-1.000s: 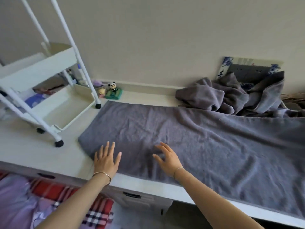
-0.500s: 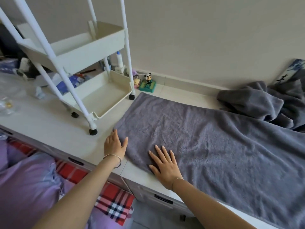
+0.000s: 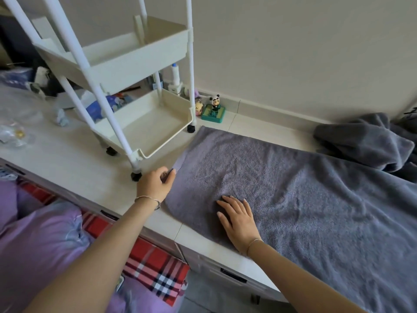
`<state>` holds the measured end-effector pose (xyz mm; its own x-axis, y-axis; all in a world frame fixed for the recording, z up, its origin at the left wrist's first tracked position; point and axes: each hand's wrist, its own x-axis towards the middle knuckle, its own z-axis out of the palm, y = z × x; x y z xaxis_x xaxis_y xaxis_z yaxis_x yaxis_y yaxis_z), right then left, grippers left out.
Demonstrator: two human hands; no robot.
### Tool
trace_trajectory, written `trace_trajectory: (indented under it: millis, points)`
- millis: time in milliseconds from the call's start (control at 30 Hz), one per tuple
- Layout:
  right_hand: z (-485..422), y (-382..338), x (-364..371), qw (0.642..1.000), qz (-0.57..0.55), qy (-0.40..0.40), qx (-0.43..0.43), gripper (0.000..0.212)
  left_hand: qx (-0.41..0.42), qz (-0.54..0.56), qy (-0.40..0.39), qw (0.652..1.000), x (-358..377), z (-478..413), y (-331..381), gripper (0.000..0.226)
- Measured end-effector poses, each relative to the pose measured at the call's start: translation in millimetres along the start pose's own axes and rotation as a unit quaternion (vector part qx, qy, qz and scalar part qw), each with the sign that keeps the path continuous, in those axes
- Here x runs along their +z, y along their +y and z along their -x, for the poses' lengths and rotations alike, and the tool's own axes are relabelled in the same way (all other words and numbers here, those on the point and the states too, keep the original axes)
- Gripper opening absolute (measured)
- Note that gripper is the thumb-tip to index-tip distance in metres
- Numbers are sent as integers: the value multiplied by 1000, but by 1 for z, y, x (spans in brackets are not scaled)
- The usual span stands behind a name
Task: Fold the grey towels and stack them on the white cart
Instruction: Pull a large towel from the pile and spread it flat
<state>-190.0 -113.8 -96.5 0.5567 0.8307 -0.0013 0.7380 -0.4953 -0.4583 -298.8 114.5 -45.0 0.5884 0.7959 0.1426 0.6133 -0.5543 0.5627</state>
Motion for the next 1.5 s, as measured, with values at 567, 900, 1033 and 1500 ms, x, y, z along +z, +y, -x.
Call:
trace_trajectory:
  millis: [567,900,1033,1500]
  points:
    - [2,19,-1,992,82,25,91,70,75,-213,-196,954,63,36,17,84]
    - [7,22,-17,996,72,-15,59,80,-2,-238,-186,953,66,35,46,76]
    - [34,63,-51,992,52,23,111,92,84,-190,-200,958,89,54,102,92]
    - [247,249,-209,920,72,95,373,58,303,-142,-334,881,191,180,337,65]
